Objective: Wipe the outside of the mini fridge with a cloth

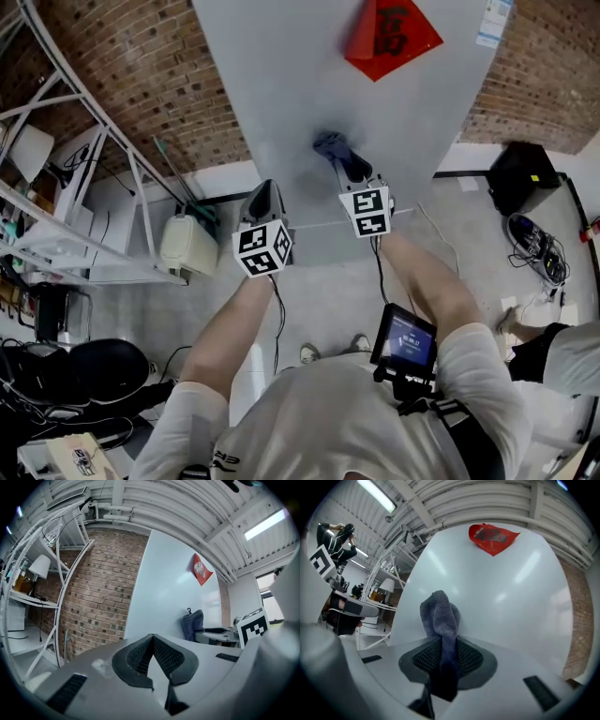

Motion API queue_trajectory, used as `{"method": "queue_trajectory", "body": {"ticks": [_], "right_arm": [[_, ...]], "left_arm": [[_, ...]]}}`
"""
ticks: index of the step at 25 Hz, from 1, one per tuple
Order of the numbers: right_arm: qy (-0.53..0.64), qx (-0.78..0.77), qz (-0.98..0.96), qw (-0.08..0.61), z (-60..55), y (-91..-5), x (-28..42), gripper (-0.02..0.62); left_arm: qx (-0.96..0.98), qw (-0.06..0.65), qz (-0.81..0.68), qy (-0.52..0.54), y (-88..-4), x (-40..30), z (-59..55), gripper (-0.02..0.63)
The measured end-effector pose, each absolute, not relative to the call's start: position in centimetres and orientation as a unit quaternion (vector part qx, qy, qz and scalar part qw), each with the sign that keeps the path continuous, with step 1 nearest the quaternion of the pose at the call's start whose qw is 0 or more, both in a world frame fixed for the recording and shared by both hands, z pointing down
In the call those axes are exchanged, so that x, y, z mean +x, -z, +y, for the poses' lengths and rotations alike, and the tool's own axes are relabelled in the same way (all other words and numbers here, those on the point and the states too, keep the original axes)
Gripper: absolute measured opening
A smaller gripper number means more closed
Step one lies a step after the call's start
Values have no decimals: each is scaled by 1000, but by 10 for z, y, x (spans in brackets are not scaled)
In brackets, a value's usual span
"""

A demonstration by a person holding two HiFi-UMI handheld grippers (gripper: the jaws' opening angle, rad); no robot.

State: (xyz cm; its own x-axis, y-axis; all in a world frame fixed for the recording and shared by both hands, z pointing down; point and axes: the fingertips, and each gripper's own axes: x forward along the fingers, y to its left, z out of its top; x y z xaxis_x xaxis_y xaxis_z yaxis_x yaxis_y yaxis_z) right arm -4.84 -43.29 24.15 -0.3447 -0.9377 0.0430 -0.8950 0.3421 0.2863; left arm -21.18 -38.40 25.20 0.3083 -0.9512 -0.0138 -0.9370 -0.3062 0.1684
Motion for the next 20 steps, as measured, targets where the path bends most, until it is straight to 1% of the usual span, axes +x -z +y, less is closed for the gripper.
{"method": "queue_trajectory", "body": {"ticks": [12,20], "right_arm": [[83,627,-768,105,-437,-246,100,86],[66,655,-747,95,-441,-247,181,86]], "left_arm": [[830,73,-551,45,-258,-111,-402,0],[839,77,-537,36,-261,-47,-409,0]]}}
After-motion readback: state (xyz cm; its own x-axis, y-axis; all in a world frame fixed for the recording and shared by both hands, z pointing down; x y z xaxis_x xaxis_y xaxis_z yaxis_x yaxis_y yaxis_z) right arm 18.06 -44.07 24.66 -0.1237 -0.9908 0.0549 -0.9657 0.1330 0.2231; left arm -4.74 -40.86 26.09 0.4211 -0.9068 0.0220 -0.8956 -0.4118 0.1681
